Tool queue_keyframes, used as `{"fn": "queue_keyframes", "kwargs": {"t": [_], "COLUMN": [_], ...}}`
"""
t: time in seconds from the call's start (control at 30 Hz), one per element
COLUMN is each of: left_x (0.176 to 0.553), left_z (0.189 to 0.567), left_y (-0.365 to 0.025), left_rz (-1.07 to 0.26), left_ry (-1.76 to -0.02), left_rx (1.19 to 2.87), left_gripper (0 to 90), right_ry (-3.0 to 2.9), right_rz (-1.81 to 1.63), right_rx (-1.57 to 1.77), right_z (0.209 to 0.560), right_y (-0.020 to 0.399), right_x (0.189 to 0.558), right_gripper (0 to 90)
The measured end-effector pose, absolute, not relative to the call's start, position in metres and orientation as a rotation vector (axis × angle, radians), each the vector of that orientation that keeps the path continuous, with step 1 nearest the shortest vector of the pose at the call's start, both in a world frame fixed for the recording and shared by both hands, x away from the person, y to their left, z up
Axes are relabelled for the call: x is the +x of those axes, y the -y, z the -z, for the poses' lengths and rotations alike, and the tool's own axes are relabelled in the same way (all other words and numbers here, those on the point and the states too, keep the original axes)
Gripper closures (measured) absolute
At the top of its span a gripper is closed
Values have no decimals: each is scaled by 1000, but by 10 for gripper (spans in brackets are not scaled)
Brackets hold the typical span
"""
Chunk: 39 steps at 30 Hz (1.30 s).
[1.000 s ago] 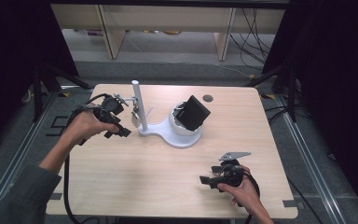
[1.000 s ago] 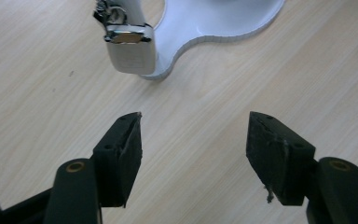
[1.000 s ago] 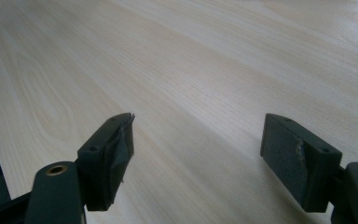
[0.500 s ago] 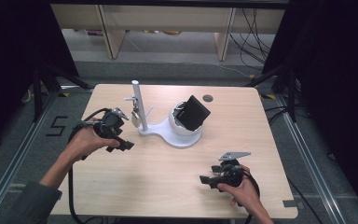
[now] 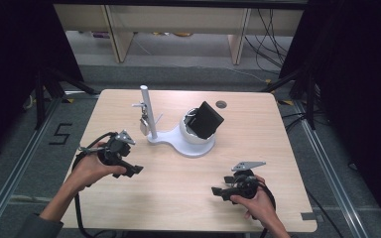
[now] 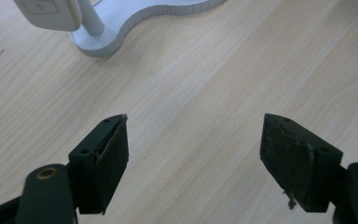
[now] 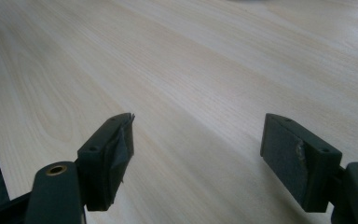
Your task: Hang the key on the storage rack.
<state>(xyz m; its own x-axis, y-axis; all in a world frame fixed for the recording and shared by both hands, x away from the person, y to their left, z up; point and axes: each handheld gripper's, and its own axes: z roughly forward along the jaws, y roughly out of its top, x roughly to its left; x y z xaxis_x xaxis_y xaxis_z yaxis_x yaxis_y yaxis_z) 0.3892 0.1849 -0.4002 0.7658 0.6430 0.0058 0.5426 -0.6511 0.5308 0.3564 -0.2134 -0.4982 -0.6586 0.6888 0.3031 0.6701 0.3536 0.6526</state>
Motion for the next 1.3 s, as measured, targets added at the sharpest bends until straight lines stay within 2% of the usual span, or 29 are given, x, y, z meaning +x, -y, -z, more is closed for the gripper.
{"fn": "queue_keyframes", "kwargs": {"t": [0.5, 1.0, 1.17, 1.3], "left_x": [371, 357, 350, 342], "left_z": [426, 464, 475, 478], "left_y": [-177, -168, -167, -168], "left_rz": [-282, -291, -329, -263], "left_ry": [-849, -815, -844, -846], "left_rx": [2449, 2379, 2324, 2249], "left_gripper": [220, 215, 215, 215], "right_ry": [-2569, -2570, -2570, -2574], "right_rz": [-1216, -1238, -1238, -1232], "right_rx": [1288, 1276, 1278, 1272], "right_z": [498, 499, 499, 499], "right_y": [211, 210, 210, 210], "right_x": [358, 358, 358, 357], "right_gripper": [266, 266, 265, 266]}}
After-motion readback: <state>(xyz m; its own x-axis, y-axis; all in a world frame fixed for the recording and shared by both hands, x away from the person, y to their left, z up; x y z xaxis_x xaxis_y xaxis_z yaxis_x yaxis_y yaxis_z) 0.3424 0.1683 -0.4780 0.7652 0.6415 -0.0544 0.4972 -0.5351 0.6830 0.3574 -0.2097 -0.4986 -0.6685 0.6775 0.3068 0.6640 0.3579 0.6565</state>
